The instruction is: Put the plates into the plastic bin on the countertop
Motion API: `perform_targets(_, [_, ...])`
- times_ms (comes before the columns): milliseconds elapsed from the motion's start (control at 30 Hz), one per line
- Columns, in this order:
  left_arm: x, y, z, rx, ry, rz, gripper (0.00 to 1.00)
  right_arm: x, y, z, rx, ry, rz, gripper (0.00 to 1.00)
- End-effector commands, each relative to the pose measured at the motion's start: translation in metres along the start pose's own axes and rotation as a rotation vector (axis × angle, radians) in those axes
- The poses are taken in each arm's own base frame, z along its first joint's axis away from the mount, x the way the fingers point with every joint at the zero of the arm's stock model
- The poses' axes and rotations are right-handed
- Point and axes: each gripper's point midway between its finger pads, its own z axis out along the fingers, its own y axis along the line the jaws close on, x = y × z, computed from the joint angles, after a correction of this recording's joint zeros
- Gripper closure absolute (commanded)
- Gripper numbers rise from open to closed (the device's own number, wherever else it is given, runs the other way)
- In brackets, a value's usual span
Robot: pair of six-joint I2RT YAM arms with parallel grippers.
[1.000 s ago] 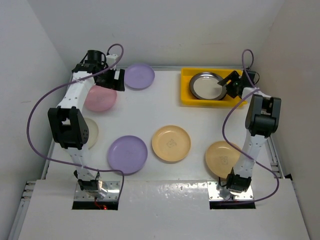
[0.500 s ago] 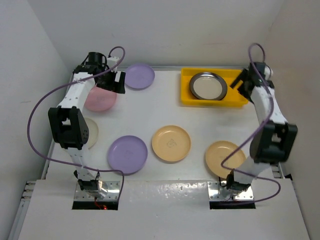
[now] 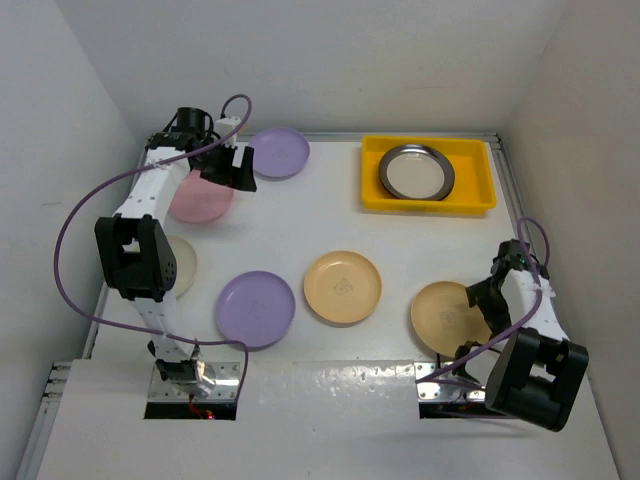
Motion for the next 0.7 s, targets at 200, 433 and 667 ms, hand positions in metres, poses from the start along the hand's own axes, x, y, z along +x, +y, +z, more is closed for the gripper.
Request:
perform_targets(200, [-0.009,-0.017,-0.022,0.049,-0.051,0.037,0.02,0.021,0.032,0.037,-0.164,0.078,-0.085,0.62])
perform_targets(433, [-0.007,-0.021,-0.022,0.047,-0.046,0.043,0.02,0.018,0.087,0.015,-0.416,-0.033,-0.349,1.0])
perform_targets(667, [-0.007,-0.021,-0.023,0.036,-0.051,0.028,0.02,0.005,0.106,-0.009,-0.526,-0.16,-0.417,1.0])
